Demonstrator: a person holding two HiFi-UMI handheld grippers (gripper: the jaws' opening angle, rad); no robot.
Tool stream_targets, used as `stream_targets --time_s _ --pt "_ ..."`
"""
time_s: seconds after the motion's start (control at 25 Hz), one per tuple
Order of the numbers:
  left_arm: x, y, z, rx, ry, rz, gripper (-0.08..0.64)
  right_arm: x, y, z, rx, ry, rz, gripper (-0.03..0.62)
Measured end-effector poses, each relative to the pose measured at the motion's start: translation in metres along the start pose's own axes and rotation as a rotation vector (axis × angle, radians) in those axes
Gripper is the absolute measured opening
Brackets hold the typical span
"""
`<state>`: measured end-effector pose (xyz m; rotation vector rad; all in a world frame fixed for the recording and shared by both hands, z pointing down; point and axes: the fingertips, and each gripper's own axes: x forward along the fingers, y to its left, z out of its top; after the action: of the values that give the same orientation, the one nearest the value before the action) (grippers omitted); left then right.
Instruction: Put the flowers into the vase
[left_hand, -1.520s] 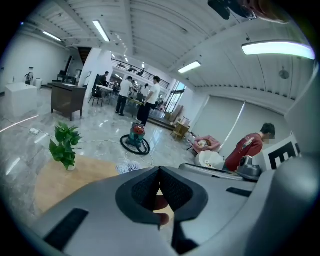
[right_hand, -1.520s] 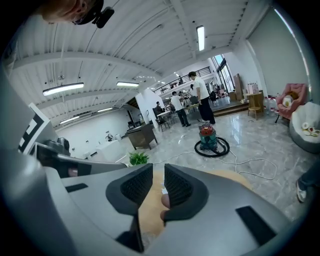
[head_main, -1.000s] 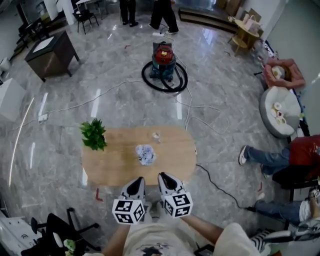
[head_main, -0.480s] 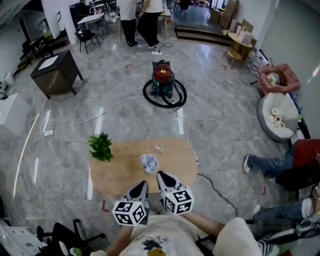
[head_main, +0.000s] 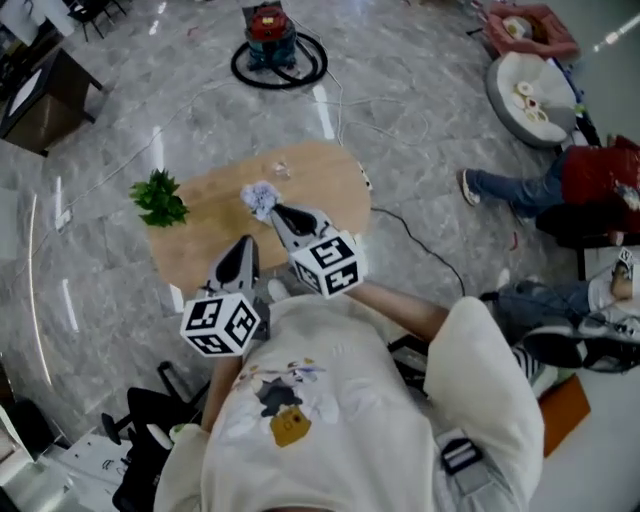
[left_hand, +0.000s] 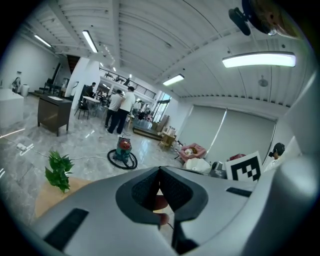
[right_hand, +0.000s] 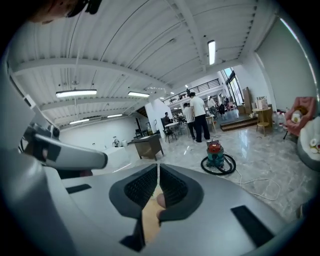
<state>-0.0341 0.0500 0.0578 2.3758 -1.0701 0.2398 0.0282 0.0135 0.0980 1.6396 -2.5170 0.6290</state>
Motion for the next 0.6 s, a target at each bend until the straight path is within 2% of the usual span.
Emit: stream_targets --time_s 0.08,0.2,0.36,0.6 --pt "0.007 0.006 0.006 0.001 -0.014 0.003 0.007 0.011 -0.008 -0.011 -0.004 0.045 0.013 0.02" --pt "0.006 0.002 -0.001 -0.01 -0.011 0.003 0.006 -0.001 -0.007 -0.017 -0.012 0.066 0.016 0.02" --pt "0.005 -0.006 -0.014 -0.034 0.031 -0.024 0.007 -0.016 0.002 -0.019 -0.087 0.062 -0.014 0.02" --pt "-0.004 -0.007 -0.022 -0.012 0.034 -0.03 0.006 -0.023 0.022 -0.02 -0.017 0.032 -0.006 0.014"
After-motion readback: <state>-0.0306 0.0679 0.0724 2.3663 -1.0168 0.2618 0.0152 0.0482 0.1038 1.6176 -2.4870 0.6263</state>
